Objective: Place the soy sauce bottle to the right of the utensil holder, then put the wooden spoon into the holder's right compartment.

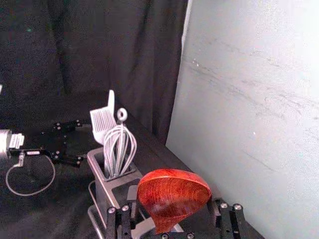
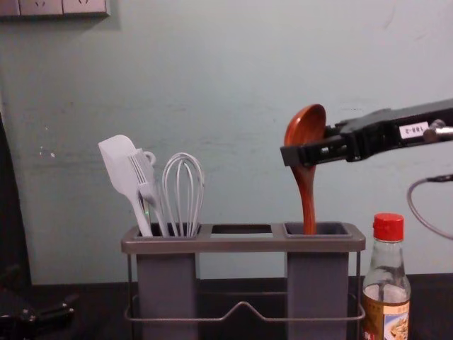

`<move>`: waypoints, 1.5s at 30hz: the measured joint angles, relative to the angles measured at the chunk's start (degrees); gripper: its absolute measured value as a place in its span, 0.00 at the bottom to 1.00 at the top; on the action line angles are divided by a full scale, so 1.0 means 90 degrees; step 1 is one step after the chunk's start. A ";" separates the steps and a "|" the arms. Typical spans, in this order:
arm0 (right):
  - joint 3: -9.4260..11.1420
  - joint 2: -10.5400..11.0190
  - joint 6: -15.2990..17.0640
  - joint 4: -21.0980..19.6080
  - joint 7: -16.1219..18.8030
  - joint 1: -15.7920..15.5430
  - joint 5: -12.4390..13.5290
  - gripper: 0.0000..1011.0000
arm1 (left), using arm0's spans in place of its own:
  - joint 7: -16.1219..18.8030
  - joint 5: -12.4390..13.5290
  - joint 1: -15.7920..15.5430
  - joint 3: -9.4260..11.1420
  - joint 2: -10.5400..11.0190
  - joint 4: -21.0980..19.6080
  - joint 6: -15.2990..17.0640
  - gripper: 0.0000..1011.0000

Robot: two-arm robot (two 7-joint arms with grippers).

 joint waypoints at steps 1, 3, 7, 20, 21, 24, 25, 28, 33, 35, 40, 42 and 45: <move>0.0002 0.0003 -0.0016 0.0000 -0.0005 -0.0023 0.0002 0.83 | 0.0000 0.0000 0.0000 0.0000 0.0000 0.0000 0.0000 1.00; 0.0002 0.0005 -0.0042 0.0000 -0.0010 -0.0059 0.0003 0.83 | 0.0000 0.0000 0.0000 0.0000 0.0000 0.0000 0.0000 1.00; -0.0022 -0.0012 -0.0086 0.0055 -0.0026 -0.0137 -0.0002 0.83 | 0.0000 0.0000 0.0000 0.0000 0.0000 0.0000 0.0000 1.00; -0.0049 -0.0108 -0.0040 0.0206 -0.0128 -0.0273 -0.0054 0.83 | 0.0000 0.0000 0.0000 0.0000 0.0000 0.0000 0.0000 1.00; -0.0047 -0.0111 -0.0035 0.0207 -0.0134 -0.0279 -0.0057 0.83 | 0.0000 0.0000 0.0000 0.0000 0.0000 0.0000 0.0000 1.00; -0.0031 -0.0121 0.0011 0.0207 -0.0167 -0.0306 -0.0067 0.83 | 0.0000 0.0000 0.0000 0.0000 0.0000 0.0000 0.0000 1.00; -0.0031 -0.0121 0.0011 0.0207 -0.0167 -0.0306 -0.0067 0.83 | 0.0000 0.0000 0.0000 0.0000 0.0000 0.0000 0.0000 1.00; -0.0030 -0.0123 0.0015 0.0209 -0.0169 -0.0308 -0.0069 0.83 | 0.0000 0.0000 0.0000 0.0000 0.0000 0.0000 0.0000 1.00; -0.0030 -0.0121 0.0013 0.0209 -0.0167 -0.0305 -0.0073 0.83 | 0.0000 0.0000 0.0000 0.0000 0.0000 0.0000 0.0000 1.00; -0.0030 -0.0120 0.0012 0.0209 -0.0166 -0.0305 -0.0075 0.83 | 0.0000 0.0000 0.0000 0.0000 0.0000 0.0000 0.0000 1.00; -0.0031 -0.0120 0.0011 0.0209 -0.0164 -0.0302 -0.0077 0.83 | 0.0000 0.0000 0.0000 0.0000 0.0000 0.0000 0.0000 1.00; -0.0032 -0.0120 0.0010 0.0209 -0.0164 -0.0302 -0.0078 0.83 | 0.0000 0.0000 0.0000 0.0000 0.0000 0.0000 0.0000 1.00; -0.0034 -0.0119 0.0008 0.0209 -0.0163 -0.0300 -0.0077 0.83 | 0.0000 0.0000 0.0000 0.0000 0.0000 0.0000 0.0000 1.00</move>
